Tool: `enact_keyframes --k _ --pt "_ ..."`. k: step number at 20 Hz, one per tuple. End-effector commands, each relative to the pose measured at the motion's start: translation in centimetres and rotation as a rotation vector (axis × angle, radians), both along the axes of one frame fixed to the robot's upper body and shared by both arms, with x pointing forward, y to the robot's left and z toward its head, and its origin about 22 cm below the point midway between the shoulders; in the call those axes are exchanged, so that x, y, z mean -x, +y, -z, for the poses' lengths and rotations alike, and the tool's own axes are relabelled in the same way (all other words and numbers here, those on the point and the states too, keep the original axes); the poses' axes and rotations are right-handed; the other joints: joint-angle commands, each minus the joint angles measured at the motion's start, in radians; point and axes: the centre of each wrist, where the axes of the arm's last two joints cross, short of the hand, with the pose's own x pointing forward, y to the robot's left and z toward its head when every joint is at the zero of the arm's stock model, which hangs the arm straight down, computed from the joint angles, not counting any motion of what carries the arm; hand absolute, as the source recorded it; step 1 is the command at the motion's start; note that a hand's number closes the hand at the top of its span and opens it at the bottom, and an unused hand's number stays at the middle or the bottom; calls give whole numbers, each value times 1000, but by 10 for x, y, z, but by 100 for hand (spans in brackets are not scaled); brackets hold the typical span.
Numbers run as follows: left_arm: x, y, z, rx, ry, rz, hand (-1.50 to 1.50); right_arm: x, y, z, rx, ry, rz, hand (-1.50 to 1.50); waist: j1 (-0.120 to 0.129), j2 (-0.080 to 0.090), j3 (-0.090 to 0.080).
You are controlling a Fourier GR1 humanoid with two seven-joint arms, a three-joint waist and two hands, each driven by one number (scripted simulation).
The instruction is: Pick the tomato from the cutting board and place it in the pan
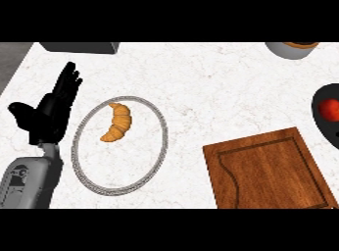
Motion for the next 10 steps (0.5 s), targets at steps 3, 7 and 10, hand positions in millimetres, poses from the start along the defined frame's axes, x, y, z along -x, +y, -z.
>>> enact_keyframes --k 3,7,10 --pt "2 5 1 5 -12 -24 0 34 -35 -6 -201 -85 -6 -150 -24 -5 -1" --pt "8 15 -3 4 10 -46 0 67 -65 -20 -341 -53 -84 -150 -40 -17 -1" --pt "15 24 9 -4 11 -59 0 90 -82 -26 -370 -52 -119 -150 -59 -22 -3"
